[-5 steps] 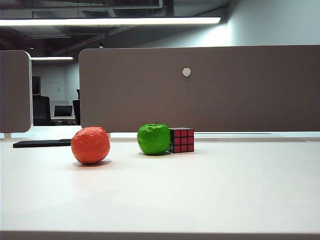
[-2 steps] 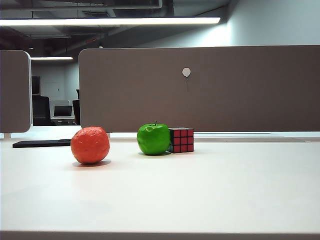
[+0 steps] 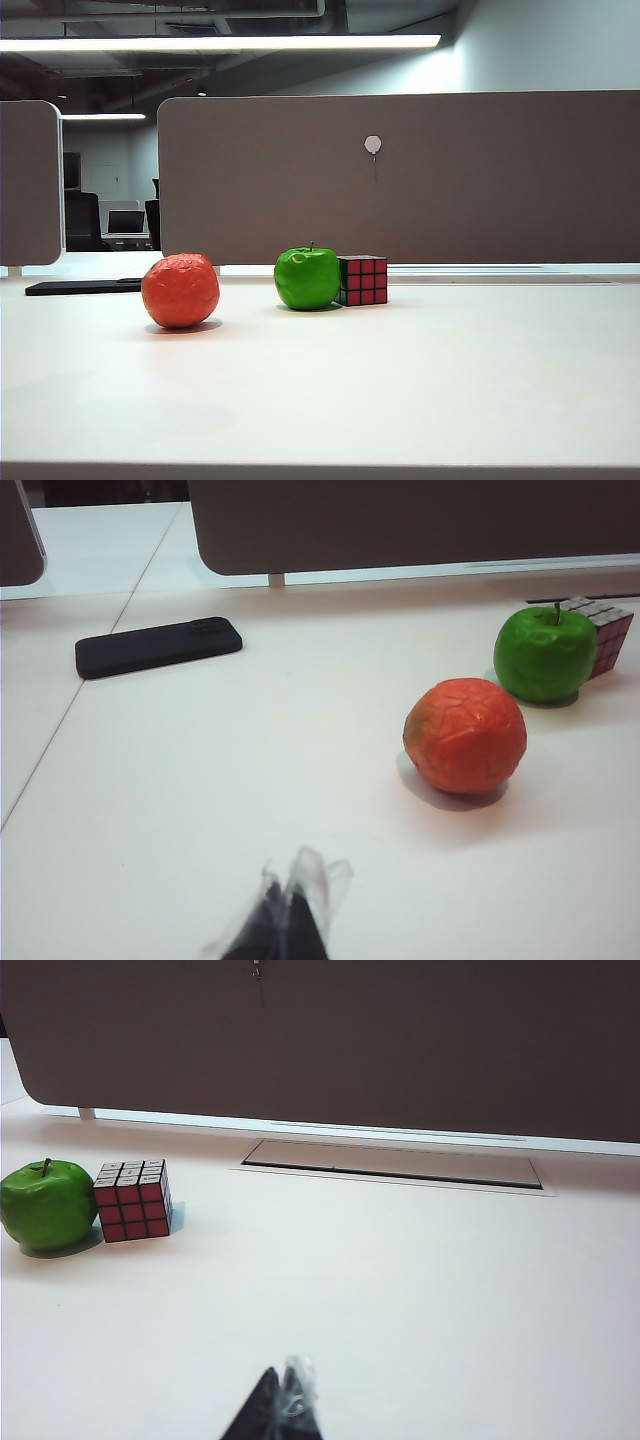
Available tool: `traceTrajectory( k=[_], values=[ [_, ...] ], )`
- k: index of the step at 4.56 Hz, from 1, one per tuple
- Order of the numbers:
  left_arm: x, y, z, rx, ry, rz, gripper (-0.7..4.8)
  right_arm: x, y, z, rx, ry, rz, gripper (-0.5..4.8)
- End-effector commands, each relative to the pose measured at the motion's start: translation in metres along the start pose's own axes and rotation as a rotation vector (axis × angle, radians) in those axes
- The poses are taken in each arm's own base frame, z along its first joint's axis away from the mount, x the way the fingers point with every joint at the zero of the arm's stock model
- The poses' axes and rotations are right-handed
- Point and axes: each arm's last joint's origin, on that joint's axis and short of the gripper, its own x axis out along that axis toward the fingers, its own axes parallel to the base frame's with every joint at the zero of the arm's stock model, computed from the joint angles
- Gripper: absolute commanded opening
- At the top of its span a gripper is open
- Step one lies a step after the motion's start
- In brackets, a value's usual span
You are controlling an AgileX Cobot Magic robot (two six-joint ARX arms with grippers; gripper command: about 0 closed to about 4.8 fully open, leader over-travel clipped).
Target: Move all the fruits on the tabletop near the face of the Rubik's cube that has the color most similar to each fruit.
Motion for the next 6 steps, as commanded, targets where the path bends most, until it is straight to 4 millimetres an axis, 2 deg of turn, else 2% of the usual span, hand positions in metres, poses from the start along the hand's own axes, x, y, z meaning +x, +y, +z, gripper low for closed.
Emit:
traceTrajectory(
  k=[1, 2, 3, 4, 6],
  values=[
    [0.0, 0.002, 0.003, 0.037, -0.019, 0.083, -0.06, 0.0, -0.003, 0.0, -0.003, -0.01, -0.103, -0.01],
    [0.0, 0.003, 0.007, -0.006, -0.071, 0.086, -0.06, 0.0, -0.001, 0.0, -0.004, -0.01, -0.029, -0.01],
    [-0.002, 0.005, 0.017, -0.019, -0.172, 0.142, -0.06, -0.001, -0.005, 0.007, -0.113, -0.082, -0.161, -0.01],
    [-0.002, 0.005, 0.017, -0.019, -0.171, 0.141, -0.06, 0.0, -0.005, 0.007, -0.034, -0.083, -0.158, -0.01],
    [-0.002, 0.005, 0.017, -0.019, -0.171, 0.134, -0.06, 0.0, -0.005, 0.0, -0.029, -0.015, -0.159, -0.01]
  ],
)
